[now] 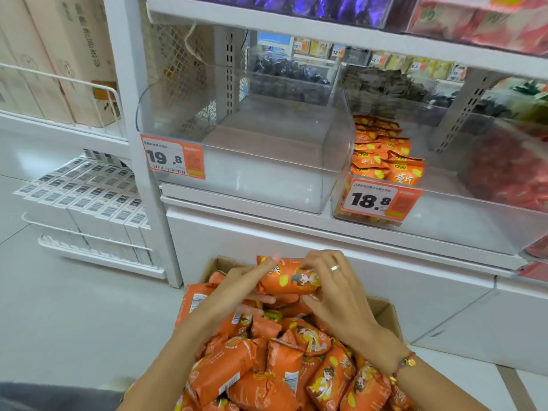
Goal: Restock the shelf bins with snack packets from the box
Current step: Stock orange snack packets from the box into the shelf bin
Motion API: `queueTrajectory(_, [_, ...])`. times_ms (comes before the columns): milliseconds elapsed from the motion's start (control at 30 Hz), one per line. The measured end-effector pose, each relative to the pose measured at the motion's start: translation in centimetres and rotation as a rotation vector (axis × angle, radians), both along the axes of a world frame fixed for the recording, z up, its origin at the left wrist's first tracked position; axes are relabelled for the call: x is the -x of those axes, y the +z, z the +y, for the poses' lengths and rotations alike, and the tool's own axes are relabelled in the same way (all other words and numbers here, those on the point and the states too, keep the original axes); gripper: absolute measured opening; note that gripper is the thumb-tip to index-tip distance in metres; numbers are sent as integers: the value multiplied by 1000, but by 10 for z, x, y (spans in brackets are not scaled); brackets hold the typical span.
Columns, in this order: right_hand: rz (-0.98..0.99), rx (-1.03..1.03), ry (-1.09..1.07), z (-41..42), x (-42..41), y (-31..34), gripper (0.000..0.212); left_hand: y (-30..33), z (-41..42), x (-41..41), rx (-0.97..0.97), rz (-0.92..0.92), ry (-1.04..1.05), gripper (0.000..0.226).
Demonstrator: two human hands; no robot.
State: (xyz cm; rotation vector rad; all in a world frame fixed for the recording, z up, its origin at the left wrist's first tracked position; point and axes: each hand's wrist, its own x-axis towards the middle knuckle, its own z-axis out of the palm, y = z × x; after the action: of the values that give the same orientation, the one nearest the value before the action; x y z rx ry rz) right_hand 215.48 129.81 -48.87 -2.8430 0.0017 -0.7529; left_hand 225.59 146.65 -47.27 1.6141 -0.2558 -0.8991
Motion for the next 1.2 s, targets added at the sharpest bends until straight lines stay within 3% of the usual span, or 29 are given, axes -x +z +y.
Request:
queueTrajectory(100, [-14,5,31,2,-2,5,58,-2,-2,-2,35,23,12,37])
queueTrajectory(200, [156,-93,23,6,-8,10,56,-5,7,-12,-5,-29,155,35])
queueTrajectory(267, [392,-282,-45,8,-10,8,57,-7,19,-19,-4,-43,242,40])
queueTrajectory(367, [899,-601,-48,11,-10,5,41,-8,35,-25,3,-62,380,59])
queueTrajectory(467, [1164,-544,104,18,-6,1,43,-6,46,-30,19,-105,446,56])
queueTrajectory(567, [1139,-358,98,21,-2,-9,55,-8,48,-31,15,-112,404,50])
queueTrajectory(733, [1082,-402,17,12,6,-14,40,-15,46,-29,61,-11,357,37])
queueTrajectory(867, [715,-651,-94,-14,12,18,19,-17,46,-33,117,23,336,68])
queueTrajectory(1000, [237,-926,-278,-21,16,62,16,-15,34,-28,120,19,296,88])
queueTrajectory(1100, [85,-1050,-352,-14,13,77,21,-3,13,-13,96,4,185,77])
queueTrajectory(1200, [123,-1040,-413,-10,8,76,25,6,-9,3,21,-47,137,57])
